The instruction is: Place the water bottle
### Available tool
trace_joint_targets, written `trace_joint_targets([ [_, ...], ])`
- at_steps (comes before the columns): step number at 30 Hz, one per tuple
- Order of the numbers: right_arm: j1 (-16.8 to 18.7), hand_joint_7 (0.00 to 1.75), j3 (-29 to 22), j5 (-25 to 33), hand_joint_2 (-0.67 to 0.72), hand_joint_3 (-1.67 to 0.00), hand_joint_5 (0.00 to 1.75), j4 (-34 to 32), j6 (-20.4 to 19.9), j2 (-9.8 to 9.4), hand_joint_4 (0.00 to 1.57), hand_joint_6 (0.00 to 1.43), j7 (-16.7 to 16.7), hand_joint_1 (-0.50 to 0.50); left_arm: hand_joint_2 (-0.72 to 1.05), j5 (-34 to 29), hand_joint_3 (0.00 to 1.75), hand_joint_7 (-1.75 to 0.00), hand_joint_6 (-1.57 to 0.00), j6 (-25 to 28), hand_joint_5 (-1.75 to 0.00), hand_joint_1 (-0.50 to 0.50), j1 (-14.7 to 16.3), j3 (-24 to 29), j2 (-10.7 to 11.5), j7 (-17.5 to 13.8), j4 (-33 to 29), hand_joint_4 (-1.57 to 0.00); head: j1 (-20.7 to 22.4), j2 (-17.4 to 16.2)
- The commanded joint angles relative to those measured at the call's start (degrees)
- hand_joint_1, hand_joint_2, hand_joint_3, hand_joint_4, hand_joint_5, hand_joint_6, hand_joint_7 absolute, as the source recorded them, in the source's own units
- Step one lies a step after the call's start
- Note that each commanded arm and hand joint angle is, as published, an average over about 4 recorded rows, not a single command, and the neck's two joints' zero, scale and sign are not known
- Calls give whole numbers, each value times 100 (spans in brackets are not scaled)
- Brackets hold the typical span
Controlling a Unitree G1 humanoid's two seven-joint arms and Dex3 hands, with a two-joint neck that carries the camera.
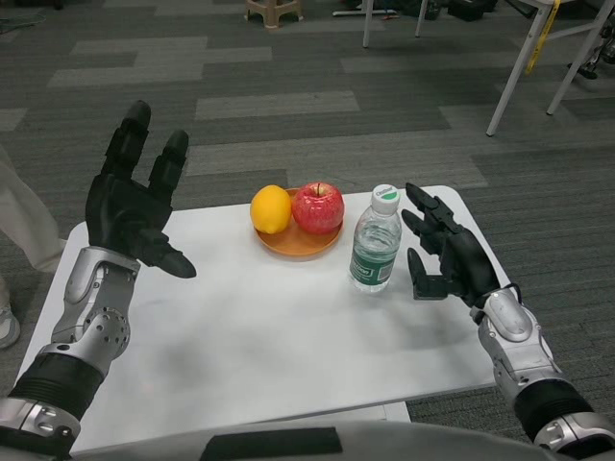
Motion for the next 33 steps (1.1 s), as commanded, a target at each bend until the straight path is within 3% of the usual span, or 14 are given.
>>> trace_joint_targets([
  [1,43,0,-126,148,-53,-137,0,-30,30,-60,0,0,-2,-42,-28,8,9,0,0,-5,-18,-50,11,18,-21,0,5,0,0,0],
  [14,74,0,-649,336,-49,-143,0,-122,-119,-56,18,0,-286,-42,-33,13,4,0,0,-1,-18,-50,11,31,-21,0,5,0,-5,26],
  [18,79,5,-741,477,-48,-143,0,-183,-392,-47,44,0,-589,-42,-28,13,9,0,0,-5,-13,-50,11,31,-21,0,5,0,-7,29],
  [21,83,2,-750,534,-48,-141,5,-241,-581,-51,69,0,-813,-42,-28,17,9,0,0,-1,-21,-50,11,31,-21,0,5,0,-11,35],
  [23,92,0,-719,602,-48,-143,10,-320,-862,-51,94,0,-1165,-40,-28,15,4,0,0,-1,-21,-50,11,31,-21,0,1,0,-6,38],
  [26,105,0,-640,675,-53,-139,29,-447,-1236,-51,136,0,-1674,-38,-28,13,2,0,0,-5,-21,-50,11,31,-21,0,-3,0,0,48],
  [28,105,3,-596,701,-54,-119,48,-553,-1350,-51,156,4,-1912,-40,-28,17,4,0,0,-5,-21,-50,11,31,-21,0,-8,0,-5,60],
  [30,105,7,-552,741,-54,-99,58,-680,-1394,-51,157,11,-2109,-42,-28,17,4,0,0,-5,-21,-50,11,31,-21,0,-12,0,-14,68],
  [31,105,7,-524,767,-54,-99,61,-731,-1414,-51,157,19,-2182,-42,-28,17,4,0,0,-5,-21,-50,11,31,-21,0,-12,0,-20,80],
  [33,105,7,-475,809,-54,-115,73,-816,-1444,-51,157,38,-2274,-42,-28,17,2,0,0,-3,-21,-50,11,31,-21,0,-12,0,-21,88],
])
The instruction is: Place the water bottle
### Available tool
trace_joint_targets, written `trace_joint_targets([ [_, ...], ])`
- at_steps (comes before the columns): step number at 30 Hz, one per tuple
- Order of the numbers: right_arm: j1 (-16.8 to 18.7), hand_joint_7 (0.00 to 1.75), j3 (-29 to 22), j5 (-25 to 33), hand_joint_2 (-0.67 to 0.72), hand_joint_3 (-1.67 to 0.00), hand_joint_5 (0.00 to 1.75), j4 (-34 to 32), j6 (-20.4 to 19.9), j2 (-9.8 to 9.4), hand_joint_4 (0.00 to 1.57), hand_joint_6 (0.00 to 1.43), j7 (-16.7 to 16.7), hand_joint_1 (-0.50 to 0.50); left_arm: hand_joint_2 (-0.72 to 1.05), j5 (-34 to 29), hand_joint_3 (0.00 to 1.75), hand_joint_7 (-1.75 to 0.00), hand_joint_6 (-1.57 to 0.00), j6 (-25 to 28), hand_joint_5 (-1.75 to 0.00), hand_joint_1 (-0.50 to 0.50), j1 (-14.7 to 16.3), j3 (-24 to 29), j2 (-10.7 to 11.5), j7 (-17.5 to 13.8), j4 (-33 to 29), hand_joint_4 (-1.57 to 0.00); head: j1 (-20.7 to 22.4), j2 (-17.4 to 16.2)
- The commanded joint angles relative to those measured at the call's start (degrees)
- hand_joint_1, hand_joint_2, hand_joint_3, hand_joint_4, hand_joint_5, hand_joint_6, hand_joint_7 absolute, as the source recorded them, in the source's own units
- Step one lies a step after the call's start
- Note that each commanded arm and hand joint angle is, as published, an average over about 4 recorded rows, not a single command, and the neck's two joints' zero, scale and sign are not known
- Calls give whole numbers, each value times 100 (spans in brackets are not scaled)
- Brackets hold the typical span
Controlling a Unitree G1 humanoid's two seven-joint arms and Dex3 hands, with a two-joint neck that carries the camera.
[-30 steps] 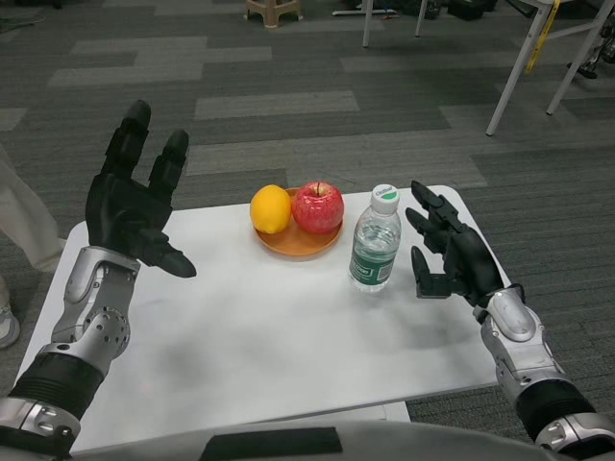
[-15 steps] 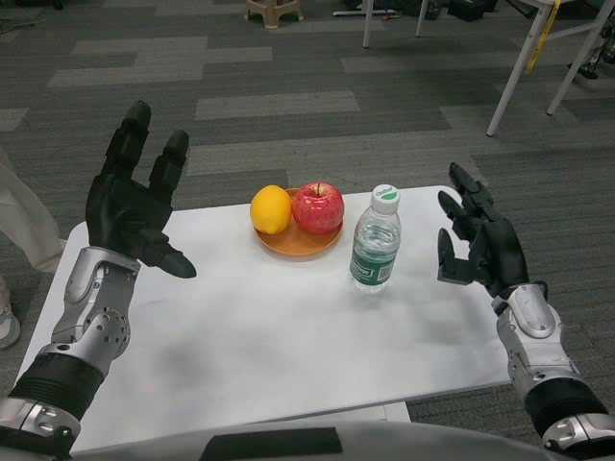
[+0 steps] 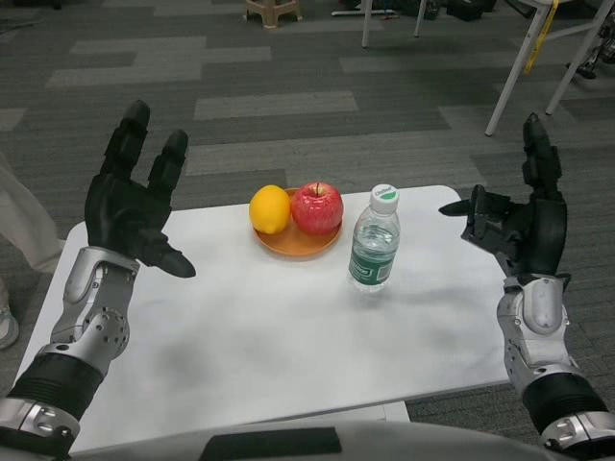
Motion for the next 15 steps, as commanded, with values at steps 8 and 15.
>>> trace_joint_targets([
  [8,30,56,105,128,-54,-137,162,-375,-130,-20,156,56,-237,-34,-28,17,9,0,0,-5,-15,-50,11,31,-19,0,-12,0,17,38],
  [15,8,159,147,185,-56,-149,121,-426,-80,-27,157,115,-384,-45,-28,17,9,0,0,-5,-18,-50,11,31,-19,0,-12,0,12,29],
])
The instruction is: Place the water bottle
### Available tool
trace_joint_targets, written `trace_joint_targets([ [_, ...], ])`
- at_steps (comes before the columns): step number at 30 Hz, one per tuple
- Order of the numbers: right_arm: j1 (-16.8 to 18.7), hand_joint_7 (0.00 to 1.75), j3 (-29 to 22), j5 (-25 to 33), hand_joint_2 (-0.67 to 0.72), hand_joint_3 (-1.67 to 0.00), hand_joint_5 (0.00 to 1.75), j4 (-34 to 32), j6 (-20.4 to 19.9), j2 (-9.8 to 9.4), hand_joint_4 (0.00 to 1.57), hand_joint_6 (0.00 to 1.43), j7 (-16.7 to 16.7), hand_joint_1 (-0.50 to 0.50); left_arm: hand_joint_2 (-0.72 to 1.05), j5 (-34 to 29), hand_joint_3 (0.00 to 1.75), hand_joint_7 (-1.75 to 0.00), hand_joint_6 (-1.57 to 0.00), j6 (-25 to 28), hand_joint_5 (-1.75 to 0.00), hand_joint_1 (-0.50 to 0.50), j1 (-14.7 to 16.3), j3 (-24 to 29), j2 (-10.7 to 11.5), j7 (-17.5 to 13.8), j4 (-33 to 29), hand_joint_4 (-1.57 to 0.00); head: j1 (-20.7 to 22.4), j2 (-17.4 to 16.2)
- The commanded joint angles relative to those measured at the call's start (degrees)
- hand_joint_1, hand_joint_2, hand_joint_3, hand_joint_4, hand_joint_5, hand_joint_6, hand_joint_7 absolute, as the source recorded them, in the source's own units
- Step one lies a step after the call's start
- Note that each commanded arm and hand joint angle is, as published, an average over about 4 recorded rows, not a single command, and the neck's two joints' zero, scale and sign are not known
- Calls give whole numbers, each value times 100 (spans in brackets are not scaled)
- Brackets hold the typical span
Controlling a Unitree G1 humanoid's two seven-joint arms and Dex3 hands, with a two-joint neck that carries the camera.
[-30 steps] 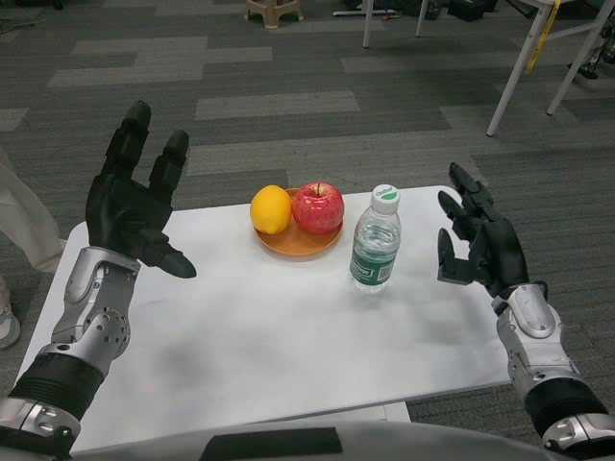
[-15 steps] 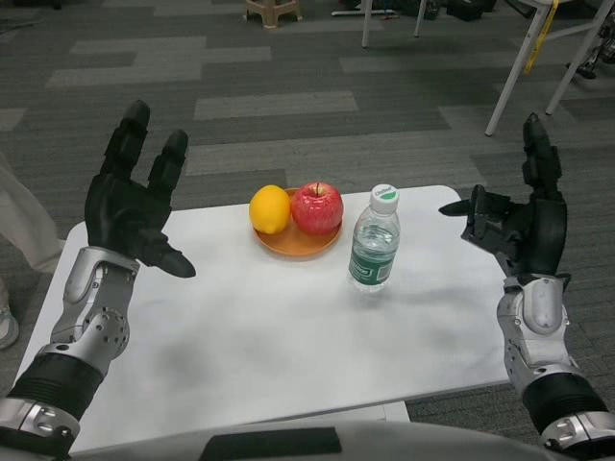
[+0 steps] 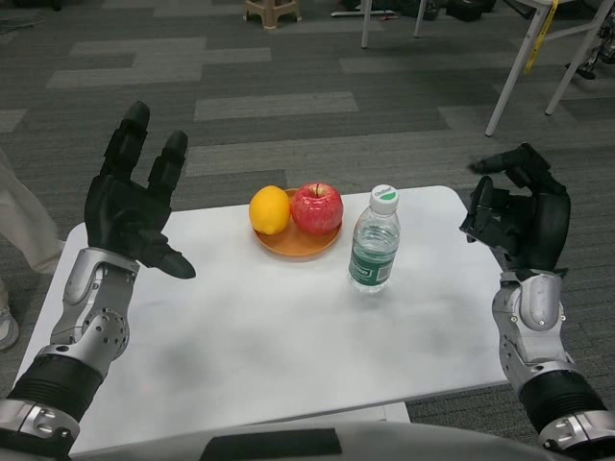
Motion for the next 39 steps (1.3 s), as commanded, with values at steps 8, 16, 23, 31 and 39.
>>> trace_joint_targets([
  [8,11,87,97,74,-46,-44,136,-160,54,-13,152,83,-414,-50,-28,15,9,0,0,-5,-21,-50,11,31,-19,0,-9,0,8,-2],
  [16,20,5,136,81,42,-8,15,-232,309,-42,0,0,-335,-49,-28,17,7,0,0,-5,-21,-50,11,31,-19,9,-12,0,15,-13],
  [23,11,3,134,74,60,-8,0,-305,414,-51,0,0,-126,-50,-28,26,9,0,0,-5,-21,-50,11,31,-19,17,-12,0,16,-22],
  [31,7,0,147,74,60,-8,0,-520,476,-59,0,0,-47,-50,-28,26,7,0,0,-1,-21,-50,11,44,-19,17,-16,0,11,-18],
  [39,-41,0,255,90,60,-8,0,-874,649,-110,0,0,175,-50,-28,35,9,0,0,-5,-18,-50,2,71,-19,17,-60,0,24,-8],
])
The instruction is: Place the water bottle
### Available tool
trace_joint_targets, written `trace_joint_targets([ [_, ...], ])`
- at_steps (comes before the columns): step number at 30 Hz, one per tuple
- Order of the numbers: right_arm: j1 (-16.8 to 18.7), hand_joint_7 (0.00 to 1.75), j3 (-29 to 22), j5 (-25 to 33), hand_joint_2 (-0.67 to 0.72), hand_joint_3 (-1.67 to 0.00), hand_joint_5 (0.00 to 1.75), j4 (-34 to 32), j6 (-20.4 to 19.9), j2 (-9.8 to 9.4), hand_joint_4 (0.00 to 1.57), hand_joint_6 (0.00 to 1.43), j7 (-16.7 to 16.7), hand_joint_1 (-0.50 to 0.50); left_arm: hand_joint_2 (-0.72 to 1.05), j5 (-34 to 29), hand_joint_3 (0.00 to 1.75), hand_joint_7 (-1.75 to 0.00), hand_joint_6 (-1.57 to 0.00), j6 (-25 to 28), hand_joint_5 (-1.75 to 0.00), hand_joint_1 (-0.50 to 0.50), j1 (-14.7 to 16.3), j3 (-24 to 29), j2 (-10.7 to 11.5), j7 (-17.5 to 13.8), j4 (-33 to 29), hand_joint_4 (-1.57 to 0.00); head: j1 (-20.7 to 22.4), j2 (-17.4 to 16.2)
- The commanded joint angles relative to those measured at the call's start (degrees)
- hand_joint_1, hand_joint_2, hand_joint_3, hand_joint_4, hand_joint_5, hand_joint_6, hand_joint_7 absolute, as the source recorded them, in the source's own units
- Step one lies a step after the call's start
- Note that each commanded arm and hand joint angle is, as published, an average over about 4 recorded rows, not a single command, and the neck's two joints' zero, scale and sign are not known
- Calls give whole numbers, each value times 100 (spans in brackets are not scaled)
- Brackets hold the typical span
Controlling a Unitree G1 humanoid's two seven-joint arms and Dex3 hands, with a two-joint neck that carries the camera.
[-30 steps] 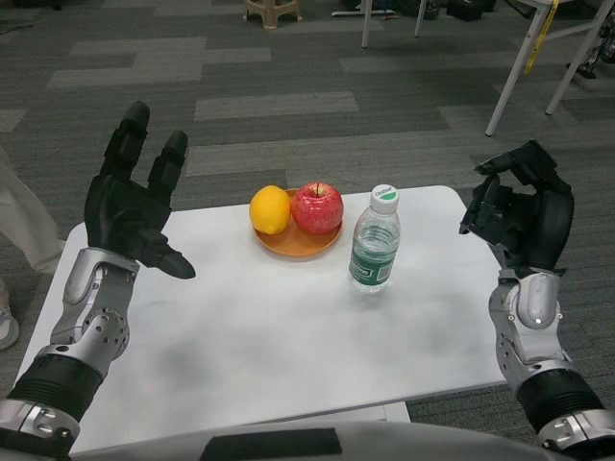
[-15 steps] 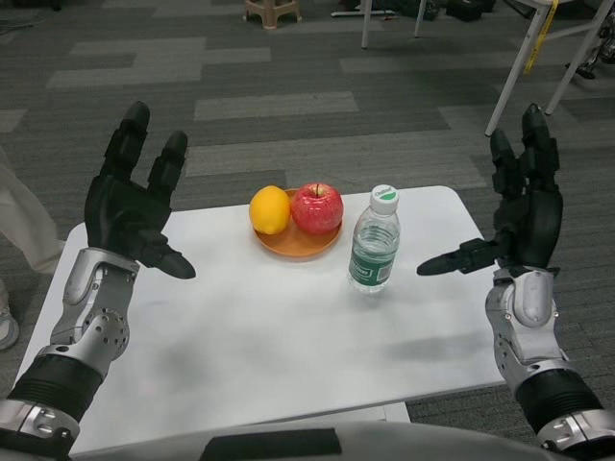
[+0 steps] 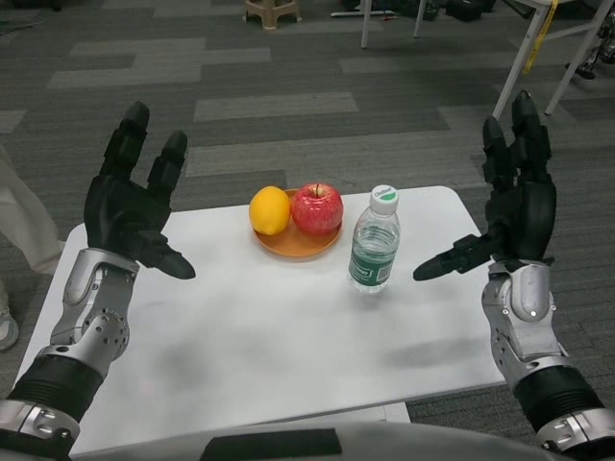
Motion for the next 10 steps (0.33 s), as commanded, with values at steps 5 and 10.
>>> trace_joint_targets([
  [5,-72,0,74,29,60,-8,0,-279,186,-118,0,0,216,-50,-28,28,7,0,0,-5,-21,-50,0,73,-19,12,-71,0,22,26],
  [10,-106,0,107,30,60,-8,0,-321,230,-123,0,0,298,-50,-28,28,9,0,0,-5,-21,-50,-15,73,-10,12,-78,0,43,63],
])
